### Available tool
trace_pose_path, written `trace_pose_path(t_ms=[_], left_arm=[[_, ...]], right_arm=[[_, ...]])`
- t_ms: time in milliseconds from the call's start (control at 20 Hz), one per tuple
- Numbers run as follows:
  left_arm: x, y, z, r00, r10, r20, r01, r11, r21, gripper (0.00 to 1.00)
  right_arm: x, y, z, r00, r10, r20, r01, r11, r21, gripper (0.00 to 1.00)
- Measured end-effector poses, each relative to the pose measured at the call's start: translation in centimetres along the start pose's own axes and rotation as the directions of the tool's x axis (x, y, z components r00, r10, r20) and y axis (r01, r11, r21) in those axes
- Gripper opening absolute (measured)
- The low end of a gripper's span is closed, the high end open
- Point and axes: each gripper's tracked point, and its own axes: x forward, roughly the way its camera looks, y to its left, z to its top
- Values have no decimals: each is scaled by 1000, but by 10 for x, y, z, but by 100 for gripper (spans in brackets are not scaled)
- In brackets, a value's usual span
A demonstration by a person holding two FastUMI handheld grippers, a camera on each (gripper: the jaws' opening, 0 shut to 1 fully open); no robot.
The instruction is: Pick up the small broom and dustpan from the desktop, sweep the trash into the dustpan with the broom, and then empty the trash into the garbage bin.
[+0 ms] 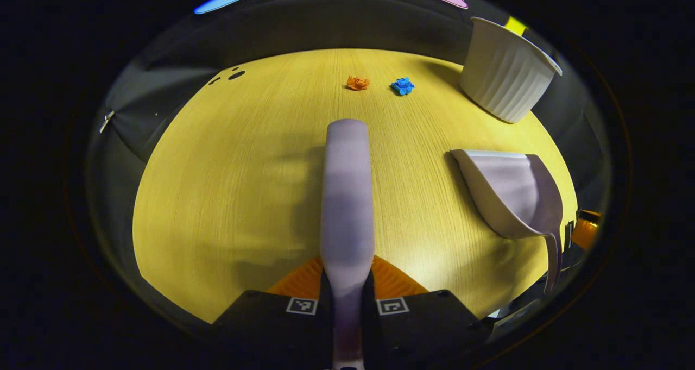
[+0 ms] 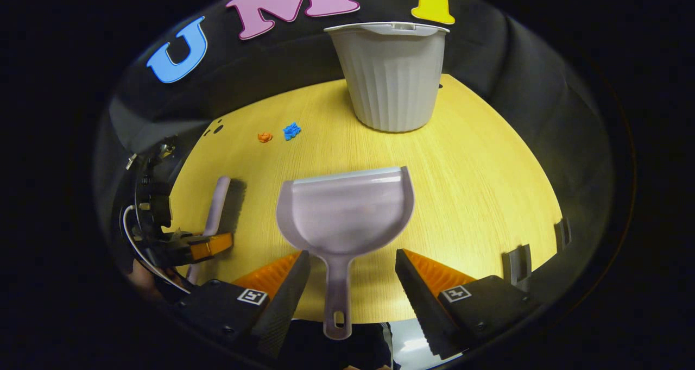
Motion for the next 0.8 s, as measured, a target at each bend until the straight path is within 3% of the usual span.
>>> trace_pose_path(t_ms=[350,800], left_arm=[[-21,14,23,996,-12,90,13,1000,-11,25],[-44,50,58,990,14,137,-5,998,-59,24]], right_arm=[[28,7,-35,991,-40,-129,37,999,-27,100],[78,5,-44,975,-128,-181,108,987,-116,99]])
